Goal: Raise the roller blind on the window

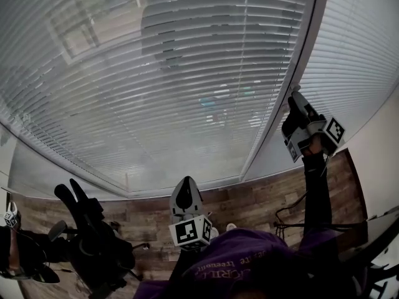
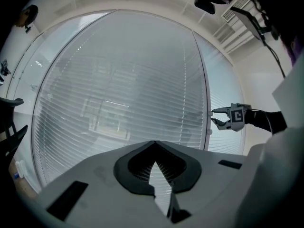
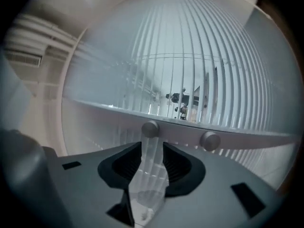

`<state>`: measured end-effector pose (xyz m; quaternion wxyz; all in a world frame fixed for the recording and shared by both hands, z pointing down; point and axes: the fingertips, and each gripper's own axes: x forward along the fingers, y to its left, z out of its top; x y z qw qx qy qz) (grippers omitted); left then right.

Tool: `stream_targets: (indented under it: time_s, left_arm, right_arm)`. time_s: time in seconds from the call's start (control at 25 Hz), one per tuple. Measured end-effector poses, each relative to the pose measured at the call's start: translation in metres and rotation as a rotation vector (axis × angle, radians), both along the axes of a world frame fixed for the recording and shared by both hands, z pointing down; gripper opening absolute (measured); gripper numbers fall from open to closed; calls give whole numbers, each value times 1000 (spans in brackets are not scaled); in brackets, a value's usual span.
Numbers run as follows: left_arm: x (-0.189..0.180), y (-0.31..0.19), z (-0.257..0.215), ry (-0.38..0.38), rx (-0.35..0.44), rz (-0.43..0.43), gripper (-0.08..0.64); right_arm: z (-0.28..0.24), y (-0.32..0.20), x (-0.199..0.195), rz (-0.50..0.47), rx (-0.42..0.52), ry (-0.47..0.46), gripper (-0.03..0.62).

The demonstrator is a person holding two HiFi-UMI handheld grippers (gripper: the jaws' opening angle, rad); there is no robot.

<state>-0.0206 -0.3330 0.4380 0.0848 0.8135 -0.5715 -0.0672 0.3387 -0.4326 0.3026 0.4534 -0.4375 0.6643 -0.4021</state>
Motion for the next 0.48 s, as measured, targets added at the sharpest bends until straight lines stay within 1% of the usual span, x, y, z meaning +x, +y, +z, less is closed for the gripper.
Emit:
stream_targets:
  time_s: [0.08, 0.16, 0.28, 0.32, 0.36, 0.4, 0.48]
  left_arm:
    - [-1, 0, -1, -2, 8, 2, 2]
    - [-3, -1, -1, -8, 20, 9, 2]
    - [-2, -6, -9, -11, 51, 19, 2]
    - [-2, -8, -14, -9, 65, 19, 2]
    - [-2, -10, -18, -6, 77, 16, 2]
    - [-3, -11, -22, -3, 86, 13, 2]
    - [-4, -13, -26, 6, 95, 10, 2]
  right_arm:
    - [13, 14, -22, 14, -30, 208, 124]
    - [30, 27, -50, 21, -67, 448, 123]
    - [51, 37, -95, -15, -97, 787, 121]
    - [55, 39, -109, -33, -92, 873, 83]
    - [56, 40, -122, -50, -77, 938, 65]
    - [55, 41, -134, -63, -54, 976, 64]
    - [48, 42, -151, -77, -9, 990, 65]
